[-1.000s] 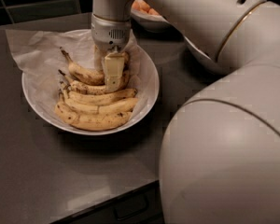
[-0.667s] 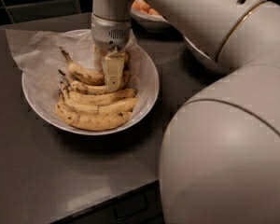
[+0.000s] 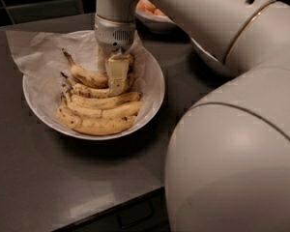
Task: Pick banana from white bowl
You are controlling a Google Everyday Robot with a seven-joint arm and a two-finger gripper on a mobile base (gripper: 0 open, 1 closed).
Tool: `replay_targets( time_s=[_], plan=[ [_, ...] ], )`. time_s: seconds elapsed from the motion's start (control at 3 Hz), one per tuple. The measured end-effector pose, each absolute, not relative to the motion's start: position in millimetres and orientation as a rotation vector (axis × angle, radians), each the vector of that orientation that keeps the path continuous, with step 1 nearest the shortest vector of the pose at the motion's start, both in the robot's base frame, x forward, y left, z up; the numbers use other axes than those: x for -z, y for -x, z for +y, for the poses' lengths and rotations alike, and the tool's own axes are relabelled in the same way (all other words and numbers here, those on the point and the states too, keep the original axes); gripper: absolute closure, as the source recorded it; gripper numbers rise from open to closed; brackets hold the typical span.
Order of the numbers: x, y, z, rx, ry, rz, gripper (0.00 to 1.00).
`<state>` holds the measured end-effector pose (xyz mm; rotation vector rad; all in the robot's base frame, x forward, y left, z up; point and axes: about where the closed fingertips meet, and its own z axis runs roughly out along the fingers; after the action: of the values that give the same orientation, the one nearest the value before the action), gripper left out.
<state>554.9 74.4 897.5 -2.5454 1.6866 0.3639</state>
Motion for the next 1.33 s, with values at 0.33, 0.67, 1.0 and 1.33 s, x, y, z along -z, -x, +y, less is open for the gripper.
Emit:
replay_targets(
  time_s=[0.33, 0.67, 1.0, 1.33],
  plan=[
    [-893.5, -554.2, 74.2, -0.364, 2.545, 1.687, 0.38],
    [-897.3, -554.7, 74.4, -0.364, 2.545, 1.687, 0.2],
    [-893.5, -554.2, 74.2, -0.364, 2.545, 1.687, 0.0],
    [-893.5, -554.2, 74.2, -0.364, 2.545, 1.687, 0.12]
  ],
)
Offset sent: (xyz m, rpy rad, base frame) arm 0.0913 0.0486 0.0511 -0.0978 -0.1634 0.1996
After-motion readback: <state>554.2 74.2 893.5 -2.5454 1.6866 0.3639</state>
